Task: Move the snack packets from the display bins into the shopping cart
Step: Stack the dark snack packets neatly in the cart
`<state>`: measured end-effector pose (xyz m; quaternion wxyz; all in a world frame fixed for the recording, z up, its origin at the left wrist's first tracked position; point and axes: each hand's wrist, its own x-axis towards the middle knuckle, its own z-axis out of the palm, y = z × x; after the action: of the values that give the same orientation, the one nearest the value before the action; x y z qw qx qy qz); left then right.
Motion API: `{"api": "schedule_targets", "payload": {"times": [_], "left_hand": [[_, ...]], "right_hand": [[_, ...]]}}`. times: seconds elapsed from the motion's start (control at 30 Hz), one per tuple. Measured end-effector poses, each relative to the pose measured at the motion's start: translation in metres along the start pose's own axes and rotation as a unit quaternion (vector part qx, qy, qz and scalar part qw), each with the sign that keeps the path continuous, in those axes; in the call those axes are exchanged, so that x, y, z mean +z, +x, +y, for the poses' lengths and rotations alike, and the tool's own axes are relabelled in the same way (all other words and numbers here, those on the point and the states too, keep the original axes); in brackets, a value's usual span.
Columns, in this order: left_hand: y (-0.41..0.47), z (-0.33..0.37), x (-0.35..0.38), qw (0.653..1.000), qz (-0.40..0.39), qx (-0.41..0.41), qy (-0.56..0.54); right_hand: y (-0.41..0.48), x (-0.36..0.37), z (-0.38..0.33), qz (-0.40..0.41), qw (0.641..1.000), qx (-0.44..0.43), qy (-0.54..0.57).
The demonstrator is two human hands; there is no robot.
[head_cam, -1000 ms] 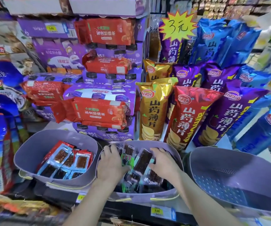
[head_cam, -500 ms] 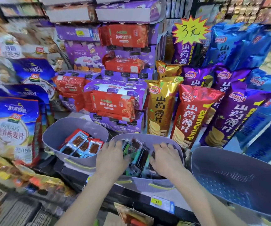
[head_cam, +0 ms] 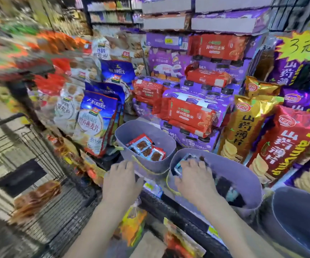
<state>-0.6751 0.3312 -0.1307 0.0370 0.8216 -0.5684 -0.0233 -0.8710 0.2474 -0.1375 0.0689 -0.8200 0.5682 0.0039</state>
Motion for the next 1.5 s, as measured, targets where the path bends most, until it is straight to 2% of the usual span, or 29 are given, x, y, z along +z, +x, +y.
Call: {"api": "schedule_targets", "payload": {"times": [0.17,0.5,0.8,1.0,1.27,1.5], "left_hand": [[-0.029,-0.091,-0.005,0.997,0.009,-0.081,0.004],[-0.109,-0.304,0.020,0.962,-0.040,-0.268,-0.035],[-0.151,-0.408,0.053,0.913,-0.085,-0.392,-0.069],[-0.121,-0.450,0.071,0.884,-0.108,-0.443,-0.106],[-0.037,-0.523,0.086,0.839,-0.124,-0.514,-0.125],[0.026,-0.597,0.135,0.801,-0.119,-0.564,-0.159]], "right_hand": [[0.000,0.011,-0.091,0.003,0.997,-0.073,-0.014],[-0.021,0.061,-0.302,-0.070,0.976,-0.203,-0.043],[-0.017,0.115,-0.427,-0.149,0.936,-0.306,-0.083],[0.033,0.152,-0.491,-0.185,0.910,-0.360,-0.093],[0.138,0.194,-0.590,-0.230,0.868,-0.427,-0.110],[0.213,0.247,-0.662,-0.266,0.840,-0.456,-0.128]]}}
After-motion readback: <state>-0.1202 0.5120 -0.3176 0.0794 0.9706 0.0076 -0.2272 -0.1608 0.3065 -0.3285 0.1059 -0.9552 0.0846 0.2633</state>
